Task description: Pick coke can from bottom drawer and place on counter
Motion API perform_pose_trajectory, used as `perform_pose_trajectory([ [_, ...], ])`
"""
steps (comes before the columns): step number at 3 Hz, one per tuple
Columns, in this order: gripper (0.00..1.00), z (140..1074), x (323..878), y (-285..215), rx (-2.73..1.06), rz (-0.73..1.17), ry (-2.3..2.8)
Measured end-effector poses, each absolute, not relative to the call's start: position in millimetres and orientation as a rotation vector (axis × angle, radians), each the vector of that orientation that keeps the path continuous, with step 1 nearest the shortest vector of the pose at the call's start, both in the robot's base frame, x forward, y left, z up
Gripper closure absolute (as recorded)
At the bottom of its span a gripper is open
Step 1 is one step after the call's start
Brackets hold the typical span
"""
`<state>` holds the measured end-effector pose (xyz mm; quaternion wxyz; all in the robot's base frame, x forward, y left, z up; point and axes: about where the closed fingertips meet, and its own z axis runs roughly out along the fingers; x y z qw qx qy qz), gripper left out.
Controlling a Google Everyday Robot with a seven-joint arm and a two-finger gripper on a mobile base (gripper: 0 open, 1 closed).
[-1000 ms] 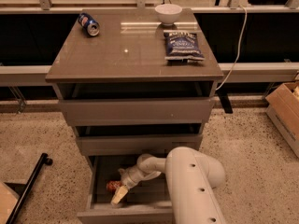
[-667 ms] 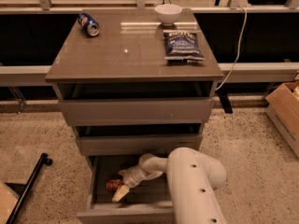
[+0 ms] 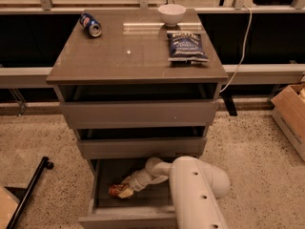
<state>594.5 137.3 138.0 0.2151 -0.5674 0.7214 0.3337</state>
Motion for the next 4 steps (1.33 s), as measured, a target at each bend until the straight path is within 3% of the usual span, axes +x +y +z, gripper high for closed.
perform_pose_trajectory([
  [1,0.99,155,598,132,-1.556,0.861,1.991],
  [3,1.0,320,649,124,-1.514,0.477,1.801],
  [4,1.0,380,601,135,-1.621,0.477,1.696],
])
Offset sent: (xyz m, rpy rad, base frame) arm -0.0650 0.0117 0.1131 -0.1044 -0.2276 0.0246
